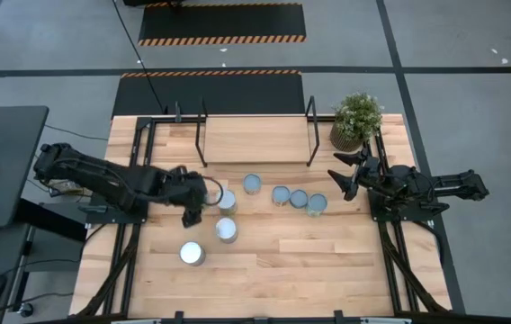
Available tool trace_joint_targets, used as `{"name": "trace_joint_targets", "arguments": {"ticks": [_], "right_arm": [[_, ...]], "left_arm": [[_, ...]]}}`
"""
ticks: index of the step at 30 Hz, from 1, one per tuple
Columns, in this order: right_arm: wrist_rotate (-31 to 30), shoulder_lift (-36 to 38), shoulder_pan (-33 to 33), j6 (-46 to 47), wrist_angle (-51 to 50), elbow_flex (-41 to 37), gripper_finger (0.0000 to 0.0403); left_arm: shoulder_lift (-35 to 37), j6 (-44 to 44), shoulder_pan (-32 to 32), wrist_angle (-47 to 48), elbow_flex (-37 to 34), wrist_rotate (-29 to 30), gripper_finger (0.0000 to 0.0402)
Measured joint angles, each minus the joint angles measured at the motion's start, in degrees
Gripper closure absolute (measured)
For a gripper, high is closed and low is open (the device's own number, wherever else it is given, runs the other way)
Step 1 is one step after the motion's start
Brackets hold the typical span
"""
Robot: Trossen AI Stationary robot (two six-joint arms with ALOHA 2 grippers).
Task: Pick and place cans onto a shelf
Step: Put the canned oranges on the shelf
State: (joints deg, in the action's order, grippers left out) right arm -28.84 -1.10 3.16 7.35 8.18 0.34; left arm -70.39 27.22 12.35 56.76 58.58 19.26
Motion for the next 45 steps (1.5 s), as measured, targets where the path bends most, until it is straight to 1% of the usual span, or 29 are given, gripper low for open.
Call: {"name": "trace_joint_targets", "arguments": {"ticks": [2, 4, 8, 13, 17, 19, 21, 25, 29, 32, 37, 42, 45], "right_arm": [[0.1, 0.0, 0.0, 0.0, -0.2, 0.0, 0.0053], [0.2, 0.0, 0.0, 0.0, 0.1, 0.0, 0.0053], [0.2, 0.0, 0.0, 0.0, 0.0, 0.0, 0.0053], [0.2, 0.0, 0.0, 0.0, -0.1, 0.0, 0.0053], [0.2, 0.0, 0.0, 0.0, -0.1, 0.0, 0.0053], [0.2, 0.0, 0.0, 0.0, -0.1, 0.0, 0.0053], [0.2, 0.0, 0.0, 0.0, -0.1, 0.0, 0.0053], [0.2, 0.0, 0.0, 0.0, -0.1, 0.0, 0.0053], [0.2, 0.0, 0.0, 0.0, -0.1, 0.0, 0.0053], [0.2, 0.0, 0.0, 0.0, -0.1, 0.0, 0.0053], [0.2, 0.0, 0.0, 0.0, -0.1, 0.0, 0.0053], [0.2, 0.0, 0.0, 0.0, -0.1, 0.0, 0.0053], [0.2, 0.0, 0.0, 0.0, -0.1, 0.0, 0.0053]], "left_arm": [[0.0, -4.0, -2.8, 0.5, 2.3, 0.7, 0.0081], [0.0, -8.0, -6.0, -0.9, 3.8, 0.8, 0.0081], [0.0, -15.8, -13.4, -4.6, 5.0, -0.2, 0.008], [-1.9, -24.7, -23.0, -11.6, 5.0, -5.9, 0.008], [-5.6, -30.1, -29.5, -20.0, 5.0, -11.1, 0.008], [-8.2, -32.1, -31.9, -21.9, 5.8, -14.0, 0.008], [-11.5, -33.7, -33.8, -22.4, 8.5, -15.1, 0.0079], [-18.4, -38.0, -36.7, -20.3, 15.0, -16.5, 0.0079], [-24.5, -41.3, -39.7, -19.2, 19.6, -20.6, 0.0079], [-28.0, -43.6, -41.8, -19.4, 20.4, -23.6, 0.0079], [-32.4, -46.4, -44.4, -19.1, 20.4, -24.1, 0.0079], [-33.4, -46.4, -45.1, -19.8, 20.6, -24.8, 0.0077], [-33.5, -47.1, -44.8, -19.7, 20.6, -24.3, 0.0062]]}}
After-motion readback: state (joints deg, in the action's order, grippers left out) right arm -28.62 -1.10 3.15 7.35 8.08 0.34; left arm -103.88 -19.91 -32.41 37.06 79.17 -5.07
